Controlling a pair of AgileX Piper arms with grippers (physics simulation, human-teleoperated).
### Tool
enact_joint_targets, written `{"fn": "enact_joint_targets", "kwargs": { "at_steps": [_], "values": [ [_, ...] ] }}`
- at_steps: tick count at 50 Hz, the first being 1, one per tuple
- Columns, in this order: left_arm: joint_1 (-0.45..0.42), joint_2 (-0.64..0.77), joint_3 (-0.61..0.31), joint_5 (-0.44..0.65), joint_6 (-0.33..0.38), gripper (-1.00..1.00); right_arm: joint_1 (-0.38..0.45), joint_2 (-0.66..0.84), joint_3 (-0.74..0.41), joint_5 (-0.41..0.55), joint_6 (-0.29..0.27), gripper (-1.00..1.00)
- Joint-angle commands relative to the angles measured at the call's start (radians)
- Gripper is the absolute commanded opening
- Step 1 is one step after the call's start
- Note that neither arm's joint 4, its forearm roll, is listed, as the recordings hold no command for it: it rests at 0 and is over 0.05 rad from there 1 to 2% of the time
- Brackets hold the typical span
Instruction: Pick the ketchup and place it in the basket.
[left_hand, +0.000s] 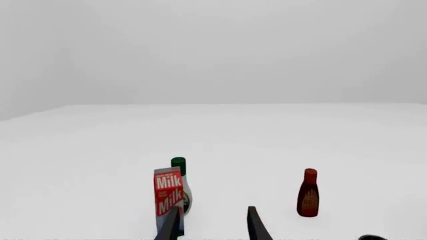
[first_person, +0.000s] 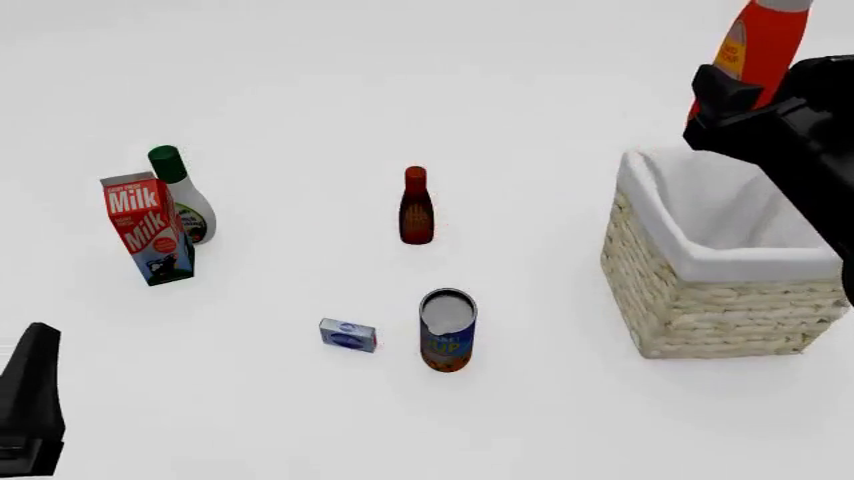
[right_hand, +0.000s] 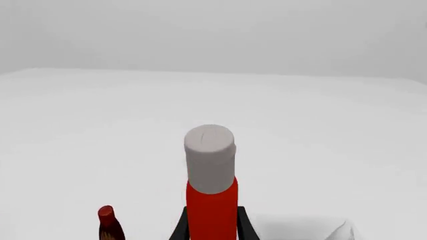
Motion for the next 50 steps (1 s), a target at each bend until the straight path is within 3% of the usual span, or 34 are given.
{"fn": "enact_joint_targets", "kwargs": {
  "at_steps": [1,25,50],
  "values": [
    [-0.001,0.000,0.023,-0.011,0.005,1.00,-0.046,0.023,0.007,-0.031,0.020,-1.00],
    [0.007,0.000,0.047,-0.025,0.019,1.00,-0.138,0.102,0.036,-0.120,0.013,-1.00],
    [0.003,0.000,0.052,-0.016,0.027,1.00,-0.192,0.225,-0.005,-0.160,0.031,-1.00]
  ]
}}
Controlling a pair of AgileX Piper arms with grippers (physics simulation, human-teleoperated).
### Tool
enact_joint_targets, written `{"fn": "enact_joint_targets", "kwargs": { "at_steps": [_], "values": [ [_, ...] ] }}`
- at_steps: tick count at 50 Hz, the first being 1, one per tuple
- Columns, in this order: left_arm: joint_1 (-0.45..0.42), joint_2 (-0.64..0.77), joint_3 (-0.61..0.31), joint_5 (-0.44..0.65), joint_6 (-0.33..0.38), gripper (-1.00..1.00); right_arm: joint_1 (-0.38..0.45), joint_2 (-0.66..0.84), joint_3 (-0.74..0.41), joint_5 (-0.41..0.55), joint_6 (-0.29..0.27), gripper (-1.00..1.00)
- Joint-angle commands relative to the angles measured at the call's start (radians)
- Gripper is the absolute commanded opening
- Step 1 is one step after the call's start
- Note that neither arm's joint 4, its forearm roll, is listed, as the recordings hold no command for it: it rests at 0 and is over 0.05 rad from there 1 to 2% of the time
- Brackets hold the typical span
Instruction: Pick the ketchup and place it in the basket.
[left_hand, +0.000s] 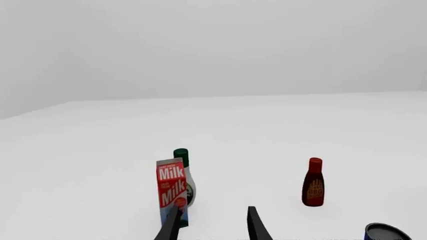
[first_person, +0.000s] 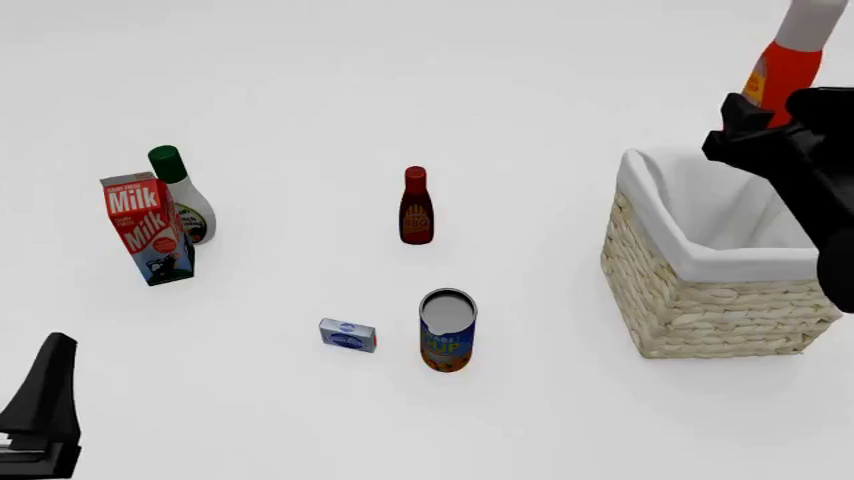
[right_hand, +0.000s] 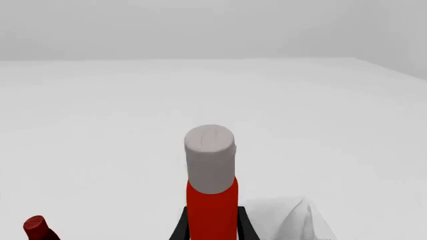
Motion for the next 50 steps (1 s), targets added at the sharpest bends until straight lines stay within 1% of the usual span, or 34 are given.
{"fn": "enact_joint_targets", "kwargs": {
  "at_steps": [1,3,8,9,27,34,50],
  "values": [
    [-0.001,0.000,0.002,0.005,0.003,1.00,-0.025,0.056,-0.023,-0.021,0.023,-1.00],
    [-0.003,0.000,0.004,0.006,0.003,1.00,-0.031,0.069,-0.026,-0.023,0.034,-1.00],
    [-0.003,0.000,0.005,0.008,0.005,1.00,-0.044,0.092,-0.029,-0.035,0.031,-1.00],
    [-0.003,0.000,0.006,0.007,0.005,1.00,-0.049,0.099,-0.032,-0.037,0.038,-1.00],
    [-0.008,0.001,0.012,0.006,0.011,1.00,-0.097,0.177,-0.053,-0.070,0.040,-1.00],
    [-0.011,0.002,0.012,0.008,0.013,1.00,-0.112,0.215,-0.056,-0.087,0.029,-1.00],
    [-0.015,0.003,0.016,0.005,0.013,1.00,-0.134,0.275,-0.066,-0.109,0.023,-1.00]
  ]
}}
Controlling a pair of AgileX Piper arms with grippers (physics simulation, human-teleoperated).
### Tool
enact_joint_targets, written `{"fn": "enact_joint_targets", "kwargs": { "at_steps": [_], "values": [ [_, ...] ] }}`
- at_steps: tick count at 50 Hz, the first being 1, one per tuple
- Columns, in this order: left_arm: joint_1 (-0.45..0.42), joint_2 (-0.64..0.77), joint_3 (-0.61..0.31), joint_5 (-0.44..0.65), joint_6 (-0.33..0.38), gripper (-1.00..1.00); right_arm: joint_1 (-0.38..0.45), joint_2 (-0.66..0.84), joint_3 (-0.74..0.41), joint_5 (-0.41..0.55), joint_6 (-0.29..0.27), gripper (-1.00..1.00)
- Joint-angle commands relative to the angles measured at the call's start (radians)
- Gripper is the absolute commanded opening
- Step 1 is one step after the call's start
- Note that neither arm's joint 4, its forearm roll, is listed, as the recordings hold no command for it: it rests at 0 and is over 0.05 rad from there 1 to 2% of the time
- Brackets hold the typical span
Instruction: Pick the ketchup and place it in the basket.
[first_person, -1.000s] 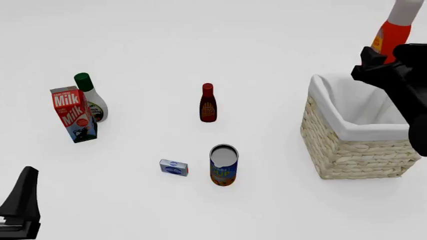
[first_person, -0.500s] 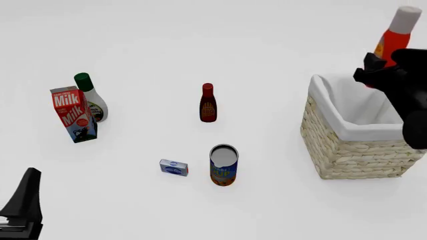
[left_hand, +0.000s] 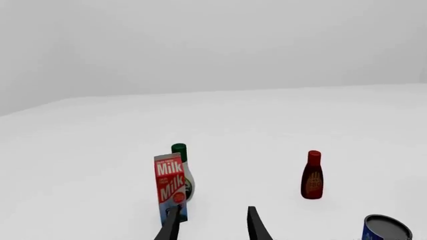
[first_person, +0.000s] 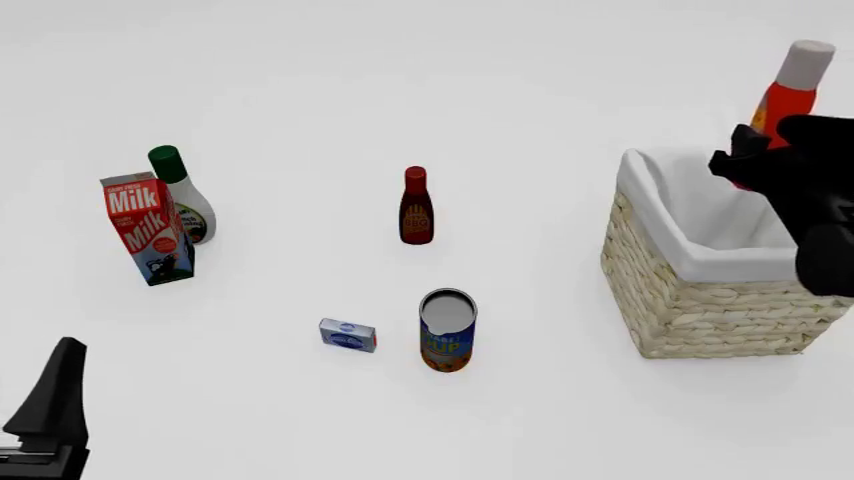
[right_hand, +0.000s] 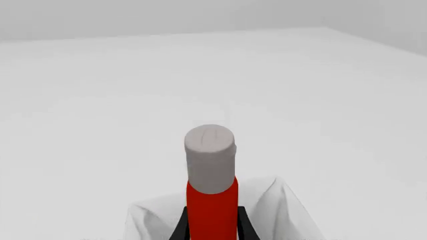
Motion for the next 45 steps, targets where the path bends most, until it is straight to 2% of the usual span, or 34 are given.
{"fn": "enact_joint_targets", "kwargs": {
  "at_steps": [1,45],
  "values": [
    [-0.002,0.001,0.003,-0.002,0.000,1.00,-0.018,0.045,-0.012,-0.021,0.009,-1.00],
    [0.001,0.001,0.007,-0.009,-0.013,1.00,-0.051,0.216,-0.015,-0.094,-0.017,-1.00]
  ]
}}
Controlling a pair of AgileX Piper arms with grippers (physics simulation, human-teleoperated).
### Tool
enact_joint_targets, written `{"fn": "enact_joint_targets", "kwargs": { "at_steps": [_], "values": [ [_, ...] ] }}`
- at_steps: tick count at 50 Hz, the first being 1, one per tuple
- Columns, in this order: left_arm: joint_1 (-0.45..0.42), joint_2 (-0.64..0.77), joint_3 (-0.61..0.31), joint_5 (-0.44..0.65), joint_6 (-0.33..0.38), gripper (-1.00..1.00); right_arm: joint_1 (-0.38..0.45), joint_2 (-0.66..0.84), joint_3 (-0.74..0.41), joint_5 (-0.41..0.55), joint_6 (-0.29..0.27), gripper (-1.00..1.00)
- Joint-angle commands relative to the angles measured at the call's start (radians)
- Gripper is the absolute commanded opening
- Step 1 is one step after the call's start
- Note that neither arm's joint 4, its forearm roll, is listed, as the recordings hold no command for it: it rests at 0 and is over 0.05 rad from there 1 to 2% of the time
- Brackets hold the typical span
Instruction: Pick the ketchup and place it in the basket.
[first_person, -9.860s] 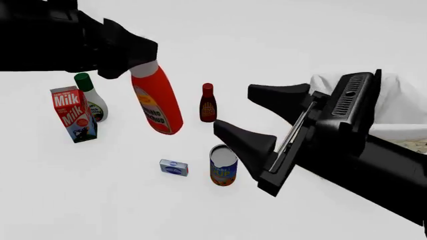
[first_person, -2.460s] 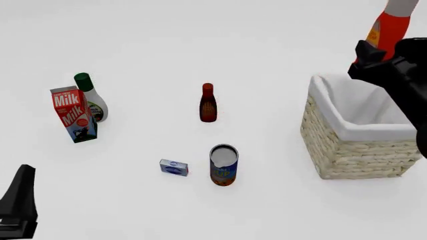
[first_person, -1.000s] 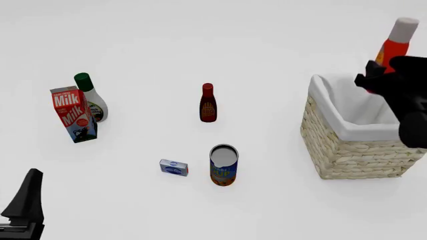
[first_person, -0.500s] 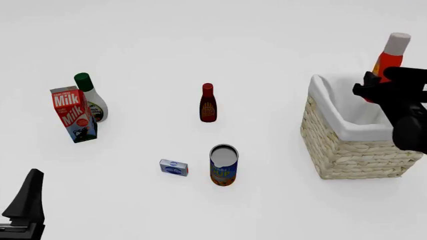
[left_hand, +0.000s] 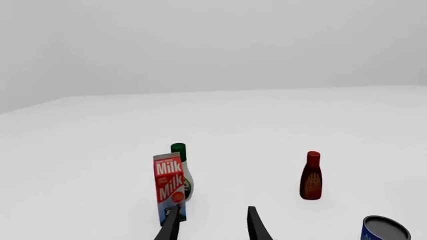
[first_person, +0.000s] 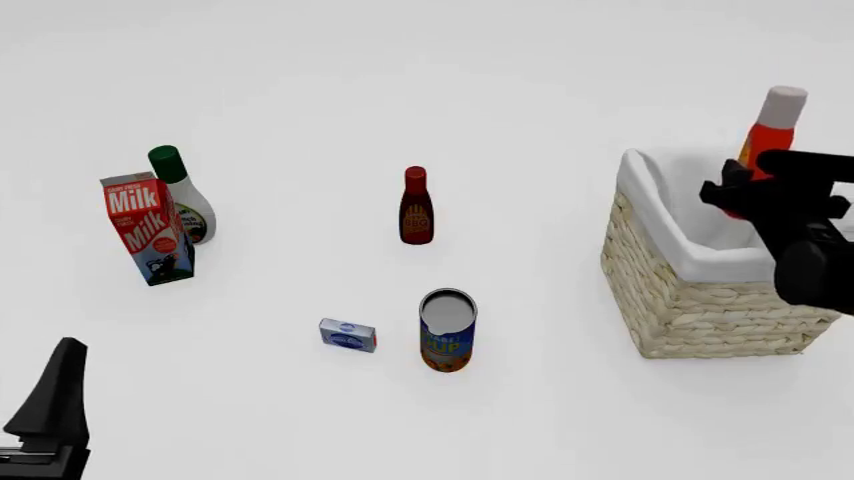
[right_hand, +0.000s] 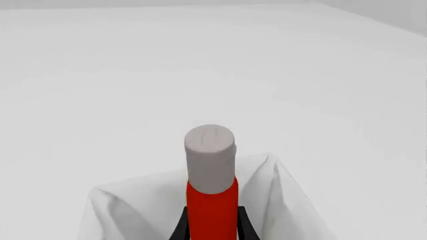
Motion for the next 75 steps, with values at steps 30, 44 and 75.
{"fn": "enact_joint_targets", "kwargs": {
  "at_steps": [30,44,75],
  "values": [
    [0.004,-0.001,0.002,-0.007,-0.007,1.00,-0.017,0.115,-0.034,-0.002,-0.003,-1.00],
    [0.002,-0.001,0.001,-0.008,-0.007,1.00,-0.014,0.076,-0.027,0.010,-0.009,1.00],
    [-0.001,-0.002,-0.001,-0.016,-0.009,1.00,0.044,-0.213,0.054,0.099,0.015,1.00]
  ]
}}
